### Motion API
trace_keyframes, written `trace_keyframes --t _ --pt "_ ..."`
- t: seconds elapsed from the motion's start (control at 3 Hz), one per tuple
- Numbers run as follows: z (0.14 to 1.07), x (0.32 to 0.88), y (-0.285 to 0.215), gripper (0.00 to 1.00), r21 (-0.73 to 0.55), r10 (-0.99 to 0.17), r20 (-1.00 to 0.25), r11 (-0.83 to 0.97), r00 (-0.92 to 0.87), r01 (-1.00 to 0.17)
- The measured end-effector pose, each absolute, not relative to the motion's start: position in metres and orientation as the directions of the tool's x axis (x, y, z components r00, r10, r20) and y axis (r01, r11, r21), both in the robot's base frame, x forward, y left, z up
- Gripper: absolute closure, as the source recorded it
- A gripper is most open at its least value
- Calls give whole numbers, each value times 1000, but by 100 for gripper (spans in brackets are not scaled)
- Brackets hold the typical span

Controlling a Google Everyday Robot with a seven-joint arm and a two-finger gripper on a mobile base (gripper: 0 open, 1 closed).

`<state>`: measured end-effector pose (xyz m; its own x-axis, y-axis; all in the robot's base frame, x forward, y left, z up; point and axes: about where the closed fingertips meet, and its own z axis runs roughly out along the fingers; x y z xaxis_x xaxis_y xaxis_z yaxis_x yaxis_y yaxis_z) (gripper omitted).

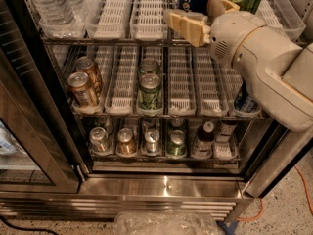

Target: Pick pepsi can from top shelf of fridge

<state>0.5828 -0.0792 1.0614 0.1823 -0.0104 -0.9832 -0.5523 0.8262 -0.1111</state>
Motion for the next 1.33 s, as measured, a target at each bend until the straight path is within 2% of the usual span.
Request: trace_keyframes --t 0.67,1.0,1.33 --pt "1062 583 -79 44 -111 -10 -983 826 182 -553" --pt "1062 583 -79 43 -111 -10 -983 826 182 -553" --pt "1062 583 -79 33 -111 -10 -983 826 182 -553"
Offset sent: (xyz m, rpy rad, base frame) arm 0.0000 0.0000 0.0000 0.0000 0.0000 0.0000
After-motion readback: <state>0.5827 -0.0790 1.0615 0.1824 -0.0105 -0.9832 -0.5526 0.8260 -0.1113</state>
